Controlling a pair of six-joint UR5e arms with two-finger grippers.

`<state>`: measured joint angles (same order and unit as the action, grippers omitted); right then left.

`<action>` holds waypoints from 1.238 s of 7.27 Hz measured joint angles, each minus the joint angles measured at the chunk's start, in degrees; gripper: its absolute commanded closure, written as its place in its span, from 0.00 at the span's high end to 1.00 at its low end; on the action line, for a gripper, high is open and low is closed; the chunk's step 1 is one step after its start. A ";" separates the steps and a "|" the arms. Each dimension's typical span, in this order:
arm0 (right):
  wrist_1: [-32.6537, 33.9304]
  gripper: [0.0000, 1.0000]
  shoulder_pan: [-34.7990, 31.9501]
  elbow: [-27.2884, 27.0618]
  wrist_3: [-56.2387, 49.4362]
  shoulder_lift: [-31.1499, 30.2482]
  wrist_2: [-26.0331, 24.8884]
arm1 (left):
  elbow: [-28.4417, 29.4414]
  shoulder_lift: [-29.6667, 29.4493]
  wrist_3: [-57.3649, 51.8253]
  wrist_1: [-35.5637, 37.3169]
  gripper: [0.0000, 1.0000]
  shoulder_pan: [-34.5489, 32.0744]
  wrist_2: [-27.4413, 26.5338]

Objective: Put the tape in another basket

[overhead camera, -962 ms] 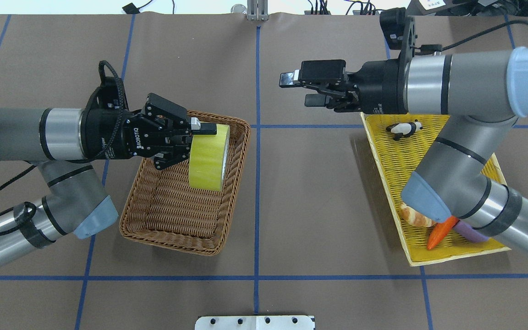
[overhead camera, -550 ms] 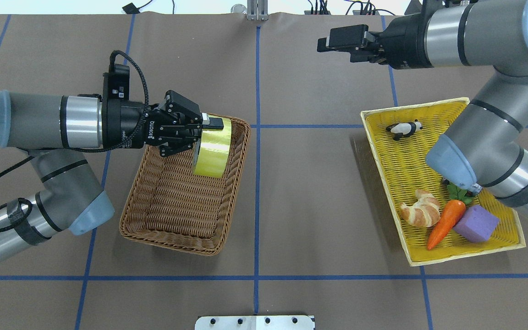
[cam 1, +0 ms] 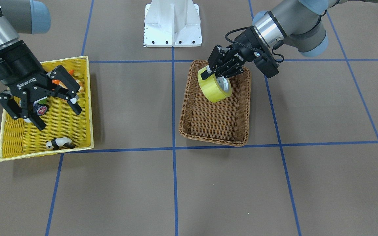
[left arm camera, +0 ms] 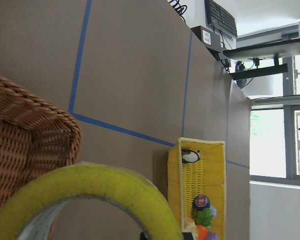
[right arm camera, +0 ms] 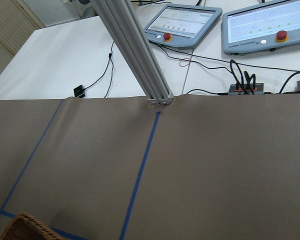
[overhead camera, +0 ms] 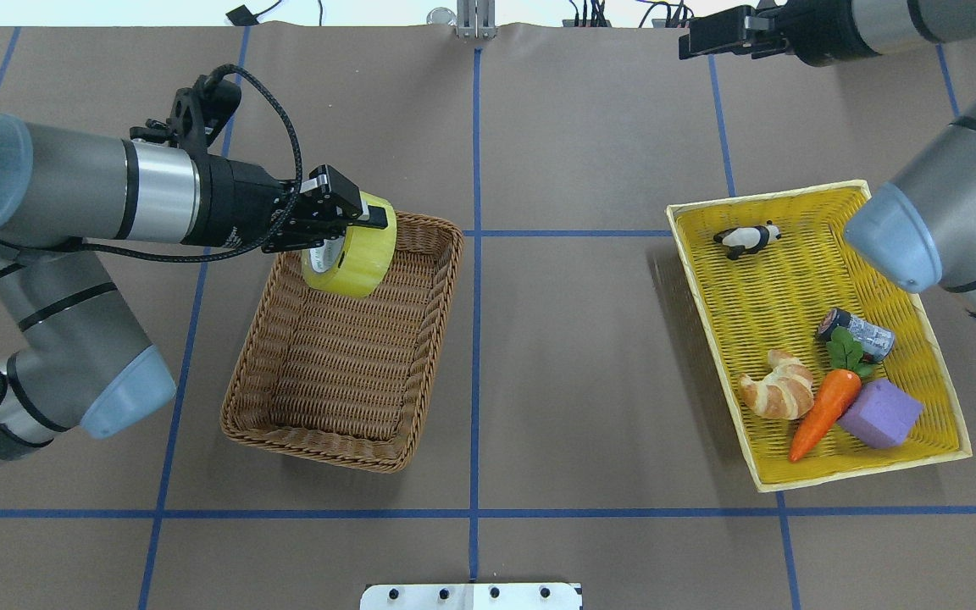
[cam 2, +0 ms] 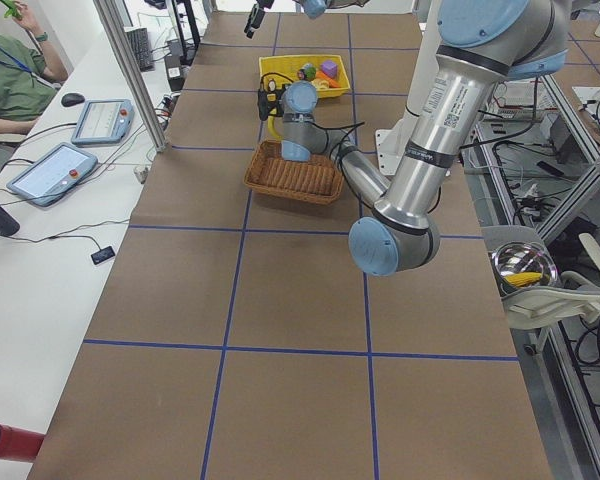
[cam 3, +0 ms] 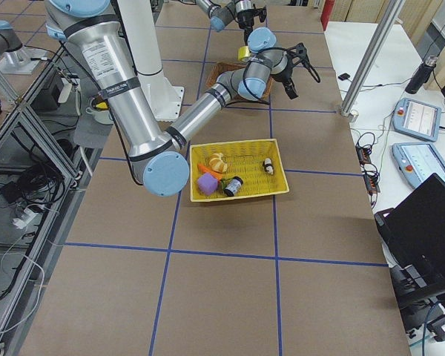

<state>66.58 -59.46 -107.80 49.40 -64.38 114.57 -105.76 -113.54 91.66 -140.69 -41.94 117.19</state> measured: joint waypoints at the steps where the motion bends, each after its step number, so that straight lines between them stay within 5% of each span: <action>1: 4.99 1.00 -1.20 -0.84 -4.88 0.11 -0.10 | -3.81 1.01 -4.37 7.90 0.00 0.38 -0.20; 3: 14.55 1.00 -4.62 -1.71 -17.20 -0.04 0.41 | -7.69 1.90 -8.51 17.97 0.00 3.74 -3.18; 5: 30.96 1.00 -8.55 -4.03 -33.91 -0.14 1.28 | -8.94 2.10 -11.51 27.83 0.00 10.03 -11.46; 9: 61.33 1.00 -12.06 -5.73 -51.08 0.70 3.11 | -8.36 -0.32 -16.86 41.54 0.00 13.01 -14.14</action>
<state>127.91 -71.52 -113.53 -1.68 -63.68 117.69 -114.12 -113.85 74.80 -99.15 -28.93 103.05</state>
